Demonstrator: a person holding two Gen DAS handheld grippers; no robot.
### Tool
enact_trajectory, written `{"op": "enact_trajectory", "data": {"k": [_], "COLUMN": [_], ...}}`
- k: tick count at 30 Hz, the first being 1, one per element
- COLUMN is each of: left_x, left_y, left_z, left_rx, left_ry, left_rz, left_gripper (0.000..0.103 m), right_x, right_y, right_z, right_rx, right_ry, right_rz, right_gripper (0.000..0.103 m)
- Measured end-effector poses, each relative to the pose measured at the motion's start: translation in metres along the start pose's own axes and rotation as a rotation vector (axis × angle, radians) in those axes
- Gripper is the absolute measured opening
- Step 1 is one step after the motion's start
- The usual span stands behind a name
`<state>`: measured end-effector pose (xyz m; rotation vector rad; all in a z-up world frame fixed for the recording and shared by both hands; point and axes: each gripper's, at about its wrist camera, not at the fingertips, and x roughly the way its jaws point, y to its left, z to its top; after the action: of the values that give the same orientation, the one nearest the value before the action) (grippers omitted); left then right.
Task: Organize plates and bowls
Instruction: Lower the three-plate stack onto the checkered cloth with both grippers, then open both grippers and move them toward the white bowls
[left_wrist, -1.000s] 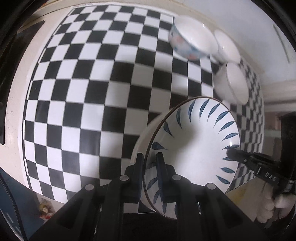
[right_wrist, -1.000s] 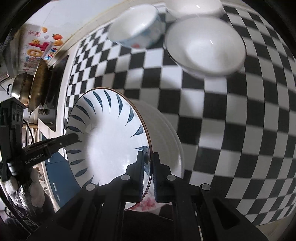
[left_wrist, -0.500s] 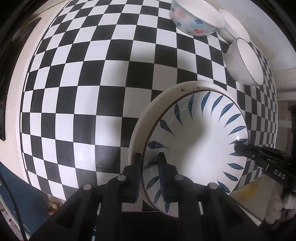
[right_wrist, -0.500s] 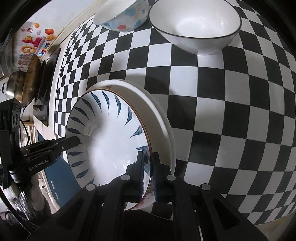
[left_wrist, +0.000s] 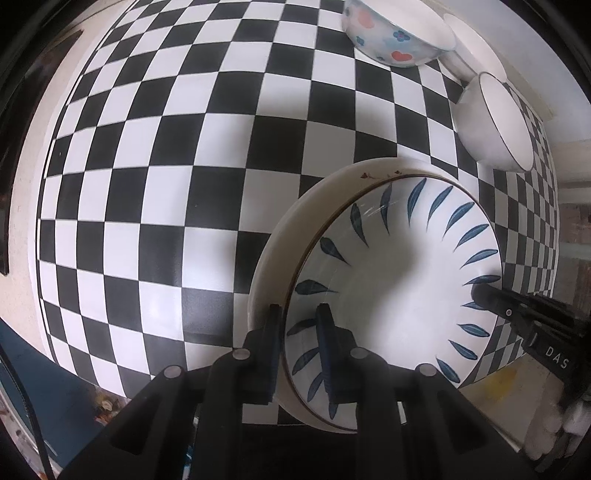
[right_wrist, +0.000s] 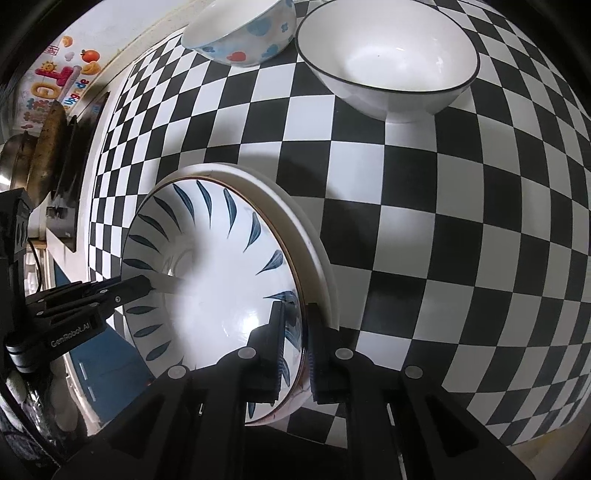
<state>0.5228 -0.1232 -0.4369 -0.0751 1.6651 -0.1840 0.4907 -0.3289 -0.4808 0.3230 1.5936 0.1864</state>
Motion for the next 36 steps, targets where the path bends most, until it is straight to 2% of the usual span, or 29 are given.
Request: {"op": "enact_trajectory", "data": {"k": [8,17,28,36], "left_x": [0.004,-0.006,-0.053,-0.098], "left_y": [0.014,0.012,-0.019,-0.033], "left_z": [-0.006,-0.015,-0.037,-0.063], "left_rx": [-0.059,-0.067,0.010,0.030], "left_ry": [0.038,0.015,-0.147,-0.248], "left_rz": [-0.042,-0.007,0.139,0.176], "left_gripper": [0.017,0.017,0.017,0.017], "right_x": [0.002,-0.005,-0.046,-0.091], "right_y": [-0.011,-0.011,0.022,0.047], "right_z": [-0.001,-0.005,-0.022,-0.055], "right_rx": [0.066,0.079,-0.021,-0.052], "right_ry": [0.027,0.009,-0.112,-0.202], "right_rz": [0.048,0.036,-0.065,-0.077], "right_gripper": [0.013,0.013,0.013,0.013]}}
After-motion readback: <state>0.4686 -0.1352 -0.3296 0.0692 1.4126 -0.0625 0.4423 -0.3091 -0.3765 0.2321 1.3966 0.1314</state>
